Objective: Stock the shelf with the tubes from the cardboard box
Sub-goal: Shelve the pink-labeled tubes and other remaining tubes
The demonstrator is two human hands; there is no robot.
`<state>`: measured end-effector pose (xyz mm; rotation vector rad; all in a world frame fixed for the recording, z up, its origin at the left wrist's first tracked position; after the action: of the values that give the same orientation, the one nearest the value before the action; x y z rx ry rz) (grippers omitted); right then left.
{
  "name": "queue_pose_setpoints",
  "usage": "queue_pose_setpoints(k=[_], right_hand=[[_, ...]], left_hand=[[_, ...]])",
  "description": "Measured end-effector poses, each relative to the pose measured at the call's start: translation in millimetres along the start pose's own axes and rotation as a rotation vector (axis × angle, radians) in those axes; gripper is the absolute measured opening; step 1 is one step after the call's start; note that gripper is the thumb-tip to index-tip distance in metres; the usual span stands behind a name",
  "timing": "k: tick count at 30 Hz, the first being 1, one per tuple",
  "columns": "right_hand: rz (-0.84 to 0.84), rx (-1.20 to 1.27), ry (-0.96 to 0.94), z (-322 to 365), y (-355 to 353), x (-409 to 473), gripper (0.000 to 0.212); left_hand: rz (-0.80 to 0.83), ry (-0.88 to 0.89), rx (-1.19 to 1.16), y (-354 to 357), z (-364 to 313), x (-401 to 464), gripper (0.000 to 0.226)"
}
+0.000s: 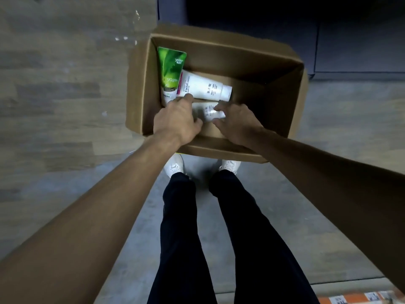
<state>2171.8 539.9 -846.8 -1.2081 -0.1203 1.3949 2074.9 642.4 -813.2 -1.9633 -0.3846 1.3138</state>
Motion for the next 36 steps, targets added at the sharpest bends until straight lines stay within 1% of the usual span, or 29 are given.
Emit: queue_pose_setpoints(k=[4, 6, 8, 11, 13, 16, 19, 21, 24, 26, 29, 32, 34, 36], right_hand=[[0.079, -0.151, -0.154, 4.5, 30.6, 19.7, 0.049], [0.024, -0.188, -0.183, 5.3, 29.5, 25.6, 0.041], [-0.051, -0.226, -0.18, 8.3, 20.1, 28.9, 0.032], [-0.084, -0.258, -0.161, 12.6, 10.3, 35.3, 0.024], [-0.131, -0.259, -0.143, 10.8, 2.1, 41.9, 0.025], [-0.206, -0.308, -0.159, 7.9, -6.4, 59.1, 0.037], [-0.216, -0.378, -0.174, 9.5, -12.2, 77.4, 0.039], [-0.188, -0.394, -0.167, 7.8, -14.9, 87.5, 0.038], [-0.14, -0.375, -0.151, 3.1, -18.7, 91.8, 0.036], [-0.118, -0.35, -0.145, 0.1, -20.6, 91.5, 0.036], [-0.046, -0.337, -0.144, -5.4, -18.3, 88.6, 0.047], [-0.012, -0.376, -0.127, -15.1, -16.5, 82.1, 0.057], [-0.026, -0.401, -0.121, -21.1, -18.6, 78.2, 0.055], [-0.036, -0.425, -0.11, -25.5, -21.2, 75.2, 0.052]], left_hand=[[-0.025, -0.039, -0.078, 2.5, 17.3, 15.6, 0.046], [-0.027, -0.04, -0.076, 5.2, 23.5, 20.9, 0.044], [0.007, -0.043, -0.08, 11.8, 27.9, 26.2, 0.038], [0.066, -0.069, -0.088, 20.4, 31.1, 34.2, 0.028], [0.097, -0.069, -0.068, 27.5, 27.8, 37.4, 0.028], [0.172, -0.09, -0.059, 43.9, 24.4, 41.5, 0.028], [0.223, -0.161, -0.108, 53.7, 22.9, 47.0, 0.033], [0.201, -0.224, -0.165, 54.1, 19.3, 52.1, 0.037], [0.201, -0.39, -0.346, 65.9, 16.7, 51.6, 0.041], [0.226, -0.422, -0.342, 78.8, 9.5, 46.9, 0.038], [0.267, -0.437, -0.333, 93.1, 1.5, 47.2, 0.036], [0.345, -0.558, -0.488, 104.4, 5.3, 48.0, 0.032], [0.326, -0.674, -0.668, 107.8, 8.5, 42.9, 0.042], [0.312, -0.742, -0.792, 112.6, 8.1, 39.5, 0.048]])
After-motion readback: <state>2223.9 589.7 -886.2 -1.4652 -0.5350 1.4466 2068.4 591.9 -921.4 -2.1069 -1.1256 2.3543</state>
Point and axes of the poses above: each hand's wrist, its own x-axis towards the middle knuckle, its own y-axis out of the palm, z = x × y, the point moved 10 cm from there along x, towards the middle knuckle, and after that the axes turned 10 degrees about -y, right-handed, at the moved point
